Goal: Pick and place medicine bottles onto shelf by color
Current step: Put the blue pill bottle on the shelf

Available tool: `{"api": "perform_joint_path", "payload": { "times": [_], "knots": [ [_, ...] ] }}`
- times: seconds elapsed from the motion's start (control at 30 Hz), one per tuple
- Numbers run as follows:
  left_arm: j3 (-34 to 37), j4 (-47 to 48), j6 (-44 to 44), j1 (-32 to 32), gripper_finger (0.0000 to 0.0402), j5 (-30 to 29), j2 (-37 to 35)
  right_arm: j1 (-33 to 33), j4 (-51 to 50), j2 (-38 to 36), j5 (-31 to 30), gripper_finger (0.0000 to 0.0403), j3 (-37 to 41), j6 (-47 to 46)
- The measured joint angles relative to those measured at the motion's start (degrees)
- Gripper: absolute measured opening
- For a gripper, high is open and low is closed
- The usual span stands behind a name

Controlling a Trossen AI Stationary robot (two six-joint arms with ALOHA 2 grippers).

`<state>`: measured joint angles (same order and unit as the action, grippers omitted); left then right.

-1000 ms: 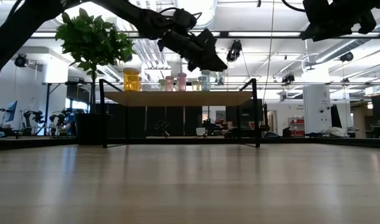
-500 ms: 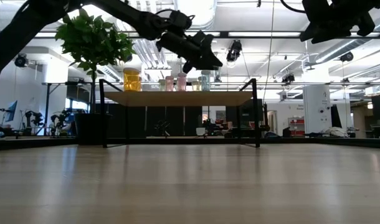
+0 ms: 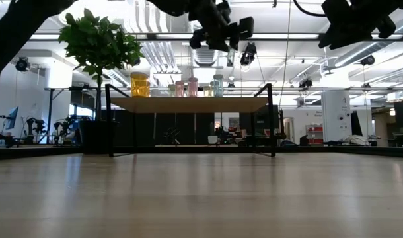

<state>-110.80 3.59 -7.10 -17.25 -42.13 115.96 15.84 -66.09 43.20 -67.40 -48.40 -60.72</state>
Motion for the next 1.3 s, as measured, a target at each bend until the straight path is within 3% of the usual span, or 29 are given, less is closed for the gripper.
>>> {"api": "perform_joint_path", "payload": {
  "times": [0.17,0.27,0.5,0.7,1.3],
  "knots": [
    [-1.88,-3.49,-0.01,0.8,0.0105,-3.93,3.07,-0.01,-0.02,-0.02,0.0,0.0173,0.0,3.64],
    [-6.94,-2.13,0.05,0.29,0.0105,-6.85,7.8,0.0,-0.03,-0.02,0.45,0.0173,0.0,5.31],
    [-24.46,18.48,-0.02,-0.25,0.0105,-5.46,15.27,0.0,-0.04,-0.6,6.36,0.0173,0.0,7.8],
    [-20.47,22.61,-6.34,-2.01,0.0105,9.69,14.39,0.0,-0.04,-0.79,9.68,0.0173,0.0,6.73],
    [-14.39,19.11,-12.02,-4.85,0.0105,15.05,14.19,0.0,-1.15,-0.79,10.4,0.0173,0.0,9.51]
  ]
}}
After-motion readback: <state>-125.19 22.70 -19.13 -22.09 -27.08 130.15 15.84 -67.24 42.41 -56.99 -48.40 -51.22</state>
